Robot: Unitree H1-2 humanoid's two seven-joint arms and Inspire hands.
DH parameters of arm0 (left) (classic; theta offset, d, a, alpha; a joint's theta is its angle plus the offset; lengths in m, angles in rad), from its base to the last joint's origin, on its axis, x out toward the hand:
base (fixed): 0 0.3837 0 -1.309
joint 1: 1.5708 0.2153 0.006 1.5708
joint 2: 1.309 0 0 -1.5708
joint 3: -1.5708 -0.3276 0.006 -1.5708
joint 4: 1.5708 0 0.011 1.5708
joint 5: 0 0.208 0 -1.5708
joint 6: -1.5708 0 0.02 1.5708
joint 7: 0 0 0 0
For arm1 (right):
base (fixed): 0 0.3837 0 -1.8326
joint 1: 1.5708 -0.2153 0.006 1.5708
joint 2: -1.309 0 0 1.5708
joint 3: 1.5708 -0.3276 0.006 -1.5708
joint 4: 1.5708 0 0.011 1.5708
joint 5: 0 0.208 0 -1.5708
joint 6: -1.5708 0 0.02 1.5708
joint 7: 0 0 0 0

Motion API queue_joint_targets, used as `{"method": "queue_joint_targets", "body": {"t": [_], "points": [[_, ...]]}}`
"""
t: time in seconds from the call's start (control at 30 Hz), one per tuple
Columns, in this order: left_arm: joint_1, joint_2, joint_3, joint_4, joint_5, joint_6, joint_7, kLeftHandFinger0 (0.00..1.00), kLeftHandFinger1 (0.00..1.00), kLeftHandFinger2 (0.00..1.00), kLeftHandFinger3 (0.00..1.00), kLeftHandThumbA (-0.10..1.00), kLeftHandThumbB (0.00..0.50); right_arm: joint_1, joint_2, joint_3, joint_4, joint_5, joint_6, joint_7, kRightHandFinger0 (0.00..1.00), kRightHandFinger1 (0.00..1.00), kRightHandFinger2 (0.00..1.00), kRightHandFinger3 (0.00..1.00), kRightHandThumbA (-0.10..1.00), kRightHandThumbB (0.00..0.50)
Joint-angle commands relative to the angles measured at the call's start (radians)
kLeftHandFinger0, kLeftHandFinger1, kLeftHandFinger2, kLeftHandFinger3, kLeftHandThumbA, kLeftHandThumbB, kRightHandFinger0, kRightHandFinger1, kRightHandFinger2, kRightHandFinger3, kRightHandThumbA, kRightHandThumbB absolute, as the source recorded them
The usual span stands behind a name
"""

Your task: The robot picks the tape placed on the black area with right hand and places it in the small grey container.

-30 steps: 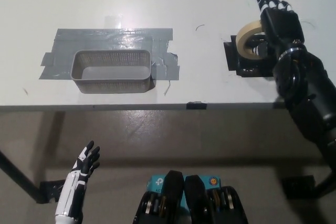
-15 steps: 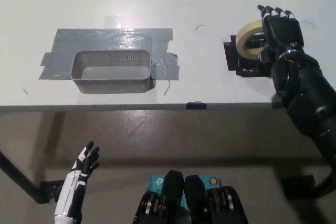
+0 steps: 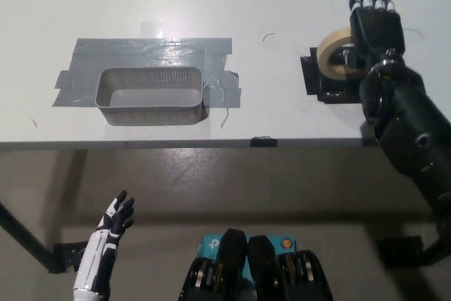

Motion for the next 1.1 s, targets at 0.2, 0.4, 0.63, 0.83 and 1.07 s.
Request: {"method": "queue_joint_targets", "body": {"t": [0.2, 0.4, 0.63, 0.83, 1.07], "points": [[0.008, 0.011, -0.015, -0.033, -0.005, -0.004, -0.021, 1.00, 1.00, 1.00, 1.00, 0.97, 0.074, -0.048, 0.000, 0.060, 0.218, 0.005, -0.178, -0.281, 0.00, 0.26, 0.75, 0.73, -0.10, 0.224], [0.004, 0.020, -0.009, -0.029, -0.015, -0.010, -0.022, 1.00, 1.00, 1.00, 1.00, 0.97, 0.084, -0.035, -0.016, 0.067, 0.243, 0.025, -0.219, -0.300, 0.00, 0.32, 0.81, 0.82, -0.10, 0.211], [0.037, 0.023, -0.014, -0.035, -0.018, -0.007, -0.030, 1.00, 1.00, 1.00, 1.00, 0.98, 0.062, -0.056, -0.005, 0.055, 0.207, 0.046, -0.249, -0.336, 0.00, 0.47, 0.91, 0.93, -0.10, 0.169], [0.030, 0.016, -0.017, -0.019, 0.000, -0.022, -0.024, 1.00, 1.00, 1.00, 1.00, 0.97, 0.063, -0.111, 0.020, 0.051, 0.096, 0.037, -0.277, -0.359, 0.08, 0.60, 0.97, 0.91, -0.10, 0.179], [0.035, 0.017, -0.019, -0.033, -0.001, -0.010, -0.029, 1.00, 1.00, 1.00, 1.00, 0.97, 0.056, -0.136, 0.077, 0.050, -0.035, 0.021, -0.282, -0.362, 0.00, 0.39, 0.76, 0.87, -0.10, 0.184]]}}
